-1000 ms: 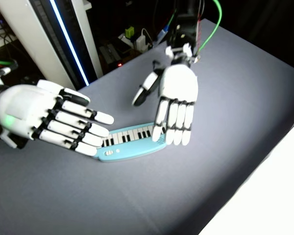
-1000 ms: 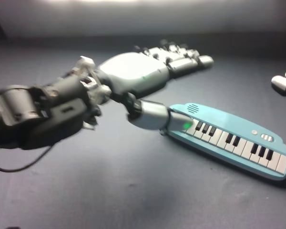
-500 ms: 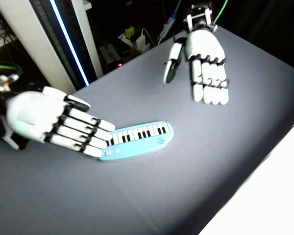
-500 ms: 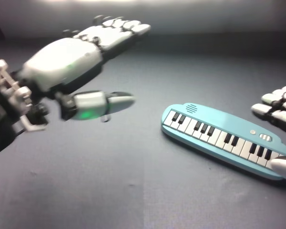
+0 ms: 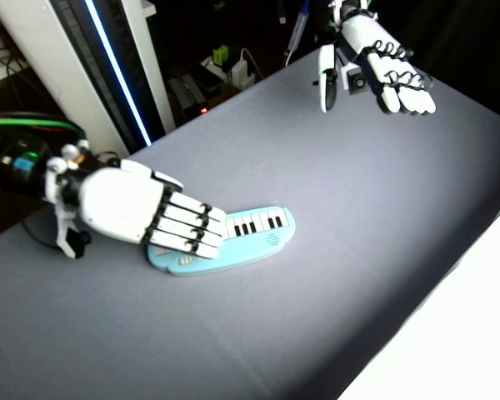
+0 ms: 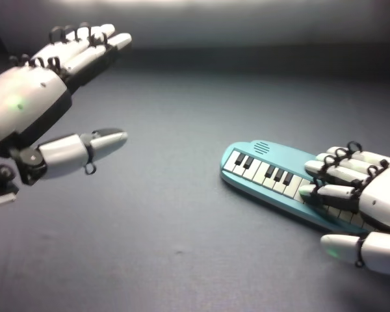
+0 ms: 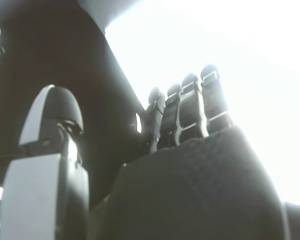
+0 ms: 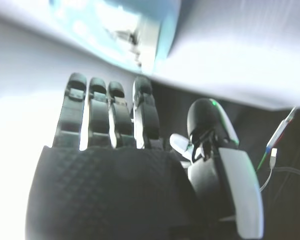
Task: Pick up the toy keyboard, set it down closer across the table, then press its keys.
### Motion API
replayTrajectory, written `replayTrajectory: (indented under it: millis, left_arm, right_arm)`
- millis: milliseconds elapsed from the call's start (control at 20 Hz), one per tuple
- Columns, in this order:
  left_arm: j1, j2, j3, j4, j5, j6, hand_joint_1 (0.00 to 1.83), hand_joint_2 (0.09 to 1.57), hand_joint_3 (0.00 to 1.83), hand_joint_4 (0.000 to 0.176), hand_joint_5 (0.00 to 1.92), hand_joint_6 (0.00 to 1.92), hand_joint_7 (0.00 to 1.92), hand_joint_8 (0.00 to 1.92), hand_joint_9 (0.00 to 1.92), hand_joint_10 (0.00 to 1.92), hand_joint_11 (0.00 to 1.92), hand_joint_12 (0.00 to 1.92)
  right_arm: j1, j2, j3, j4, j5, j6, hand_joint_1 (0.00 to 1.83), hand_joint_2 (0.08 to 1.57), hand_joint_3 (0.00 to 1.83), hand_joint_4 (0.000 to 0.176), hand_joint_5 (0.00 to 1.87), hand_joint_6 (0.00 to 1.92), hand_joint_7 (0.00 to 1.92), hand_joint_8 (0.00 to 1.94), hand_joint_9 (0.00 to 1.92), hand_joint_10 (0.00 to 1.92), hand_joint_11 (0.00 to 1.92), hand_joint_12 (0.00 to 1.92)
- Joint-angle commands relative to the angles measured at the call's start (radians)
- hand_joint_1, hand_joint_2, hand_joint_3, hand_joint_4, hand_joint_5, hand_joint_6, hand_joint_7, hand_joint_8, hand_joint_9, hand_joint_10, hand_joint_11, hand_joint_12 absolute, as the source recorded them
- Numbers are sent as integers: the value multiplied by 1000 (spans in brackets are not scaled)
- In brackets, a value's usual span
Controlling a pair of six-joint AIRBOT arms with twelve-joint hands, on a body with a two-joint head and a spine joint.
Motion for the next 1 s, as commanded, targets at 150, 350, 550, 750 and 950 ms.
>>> replayTrajectory:
  millis: [150,350,550,750,950]
  left_arm:
    - [24,4,-8,-51,-185,-4,736,1273,1,0,119,4,0,0,0,0,12,36]
    - [50,6,-13,-78,-221,-6,685,1281,3,13,109,0,0,0,0,0,0,56]
    - [71,6,-17,-101,-251,-7,690,1293,1,13,101,2,0,0,0,0,0,17]
    - [92,8,-23,-119,-267,-10,659,1291,0,24,95,0,0,0,0,0,1,14]
    - [97,8,-24,-123,-271,-10,655,1284,0,13,109,4,0,0,0,0,1,0]
  right_arm:
    - [13,-19,18,12,26,-12,75,1410,7,0,215,0,0,0,0,0,0,0]
    - [12,16,-16,14,75,-12,25,1425,6,0,0,0,0,0,0,0,0,0]
    - [-4,71,-67,9,136,-12,19,1416,1,13,40,13,0,0,0,0,0,0]
    - [-39,88,-86,14,145,-12,0,1405,0,44,28,7,0,0,0,0,0,0]
    - [-55,92,-94,21,148,-12,0,1353,0,34,248,20,0,0,0,0,0,0]
